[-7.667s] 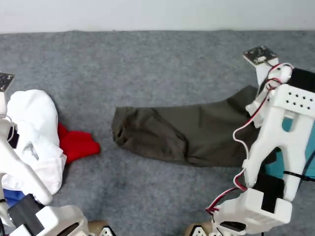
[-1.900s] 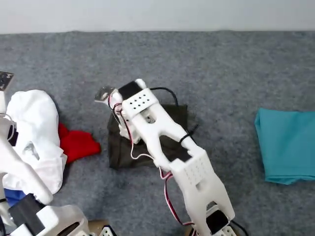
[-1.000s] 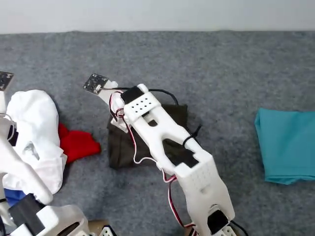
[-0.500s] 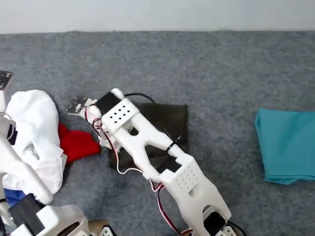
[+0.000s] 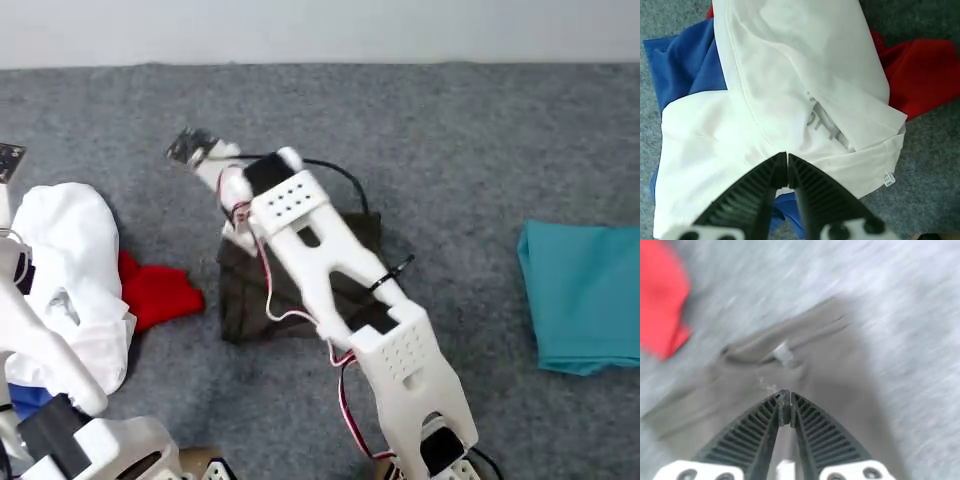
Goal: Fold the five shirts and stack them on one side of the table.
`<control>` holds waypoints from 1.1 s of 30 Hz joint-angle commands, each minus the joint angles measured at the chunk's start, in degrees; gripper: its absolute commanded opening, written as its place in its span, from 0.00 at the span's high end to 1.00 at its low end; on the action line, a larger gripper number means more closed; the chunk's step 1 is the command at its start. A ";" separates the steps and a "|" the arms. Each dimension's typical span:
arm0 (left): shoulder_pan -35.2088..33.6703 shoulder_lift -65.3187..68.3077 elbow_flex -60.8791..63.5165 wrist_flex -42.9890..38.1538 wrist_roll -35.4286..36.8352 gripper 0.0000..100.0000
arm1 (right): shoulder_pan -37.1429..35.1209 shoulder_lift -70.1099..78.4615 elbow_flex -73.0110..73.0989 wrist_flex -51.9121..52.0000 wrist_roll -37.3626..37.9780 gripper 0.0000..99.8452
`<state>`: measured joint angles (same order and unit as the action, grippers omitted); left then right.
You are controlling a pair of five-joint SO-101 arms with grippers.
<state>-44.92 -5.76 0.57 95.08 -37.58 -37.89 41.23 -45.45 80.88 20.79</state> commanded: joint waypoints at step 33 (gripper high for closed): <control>0.09 -2.73 -0.22 -1.14 -0.09 0.98 | -5.05 -7.96 1.67 12.88 -0.09 0.99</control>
<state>-44.92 -5.76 0.57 95.08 -37.58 -47.74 36.22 -39.74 98.90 20.88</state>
